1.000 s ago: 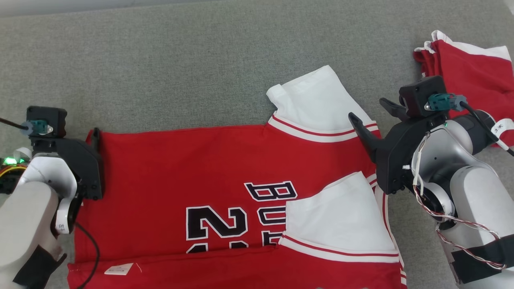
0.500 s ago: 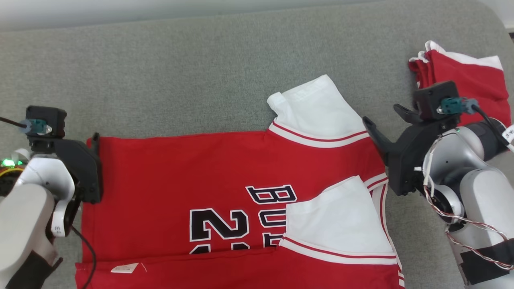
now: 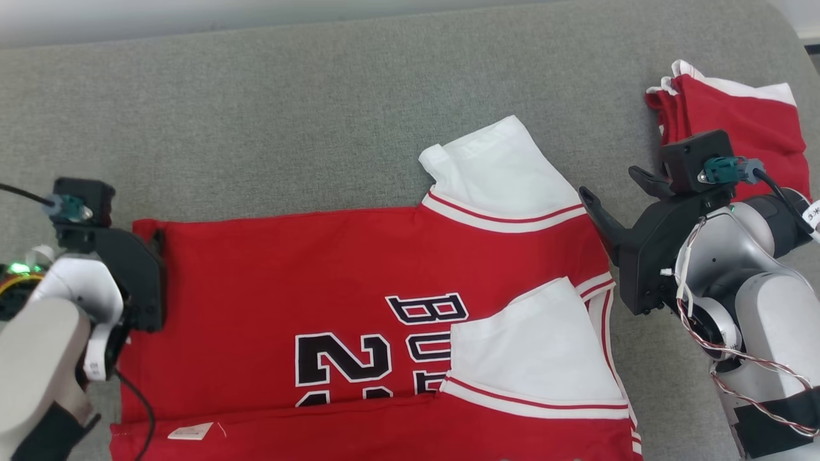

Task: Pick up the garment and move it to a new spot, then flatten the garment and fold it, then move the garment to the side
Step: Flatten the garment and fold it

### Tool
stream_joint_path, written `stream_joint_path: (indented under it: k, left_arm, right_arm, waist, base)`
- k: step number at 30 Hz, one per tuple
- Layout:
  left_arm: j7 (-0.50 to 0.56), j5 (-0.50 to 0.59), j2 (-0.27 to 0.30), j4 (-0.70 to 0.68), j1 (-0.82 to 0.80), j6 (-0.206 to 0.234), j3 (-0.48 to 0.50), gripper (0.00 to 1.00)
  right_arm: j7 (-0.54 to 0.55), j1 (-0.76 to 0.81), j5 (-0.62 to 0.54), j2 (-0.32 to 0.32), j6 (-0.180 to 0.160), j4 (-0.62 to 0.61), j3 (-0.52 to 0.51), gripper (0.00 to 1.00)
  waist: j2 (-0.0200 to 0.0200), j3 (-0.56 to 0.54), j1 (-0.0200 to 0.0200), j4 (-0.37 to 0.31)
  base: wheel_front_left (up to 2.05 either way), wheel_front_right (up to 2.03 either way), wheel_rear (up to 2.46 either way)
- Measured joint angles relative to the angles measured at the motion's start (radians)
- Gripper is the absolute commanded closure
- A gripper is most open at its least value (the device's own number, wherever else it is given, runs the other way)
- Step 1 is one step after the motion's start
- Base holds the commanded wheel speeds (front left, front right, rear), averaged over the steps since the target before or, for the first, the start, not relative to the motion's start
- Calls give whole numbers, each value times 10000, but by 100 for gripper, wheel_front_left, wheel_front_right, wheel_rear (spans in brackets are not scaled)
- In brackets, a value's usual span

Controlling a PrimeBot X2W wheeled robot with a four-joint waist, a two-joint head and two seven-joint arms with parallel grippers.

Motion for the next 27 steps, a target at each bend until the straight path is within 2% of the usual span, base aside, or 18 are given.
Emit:
stream_joint_path:
  k: [5,7,9,10,11,18,21,27]
  left_arm:
    - [13,-10,-82,407,-268,-81,-4,2]
    - [33,-125,-119,474,-294,-192,2,20]
    - [100,-251,-173,550,-318,-291,10,55]
    - [102,-334,-230,585,-319,-366,27,68]
    - [113,-418,-280,608,-321,-389,36,100]
    - [82,-951,-351,537,-266,-537,372,100]
    - [8,-1563,-376,391,-195,-665,773,100]
    - [-94,-1674,-69,71,-38,-696,989,100]
  right_arm:
    - [-6,-71,-13,27,0,65,123,0]
    - [-10,-117,-10,44,0,102,155,0]
    - [-10,-140,-4,48,0,142,194,0]
    - [2,-145,4,46,0,165,236,0]
    - [10,-157,8,46,0,196,268,0]
    - [487,-1016,98,-33,0,545,625,0]
    - [779,-1681,56,-138,0,1014,855,0]
    - [1060,-2994,-449,-163,0,2406,943,0]
  waist:
    - [0,137,0,-46]
    - [-1,155,0,-31]
    - [0,174,0,-6]
    - [0,179,0,11]
    - [-1,182,0,30]
    - [-1,261,0,61]
    - [0,299,0,80]
    - [0,404,1,193]
  base:
    - [0,0,0]
    - [0,0,0]
    - [0,0,0]
    - [0,0,0]
    - [0,0,0]
    - [0,0,0]
    - [0,0,0]
    - [0,0,0]
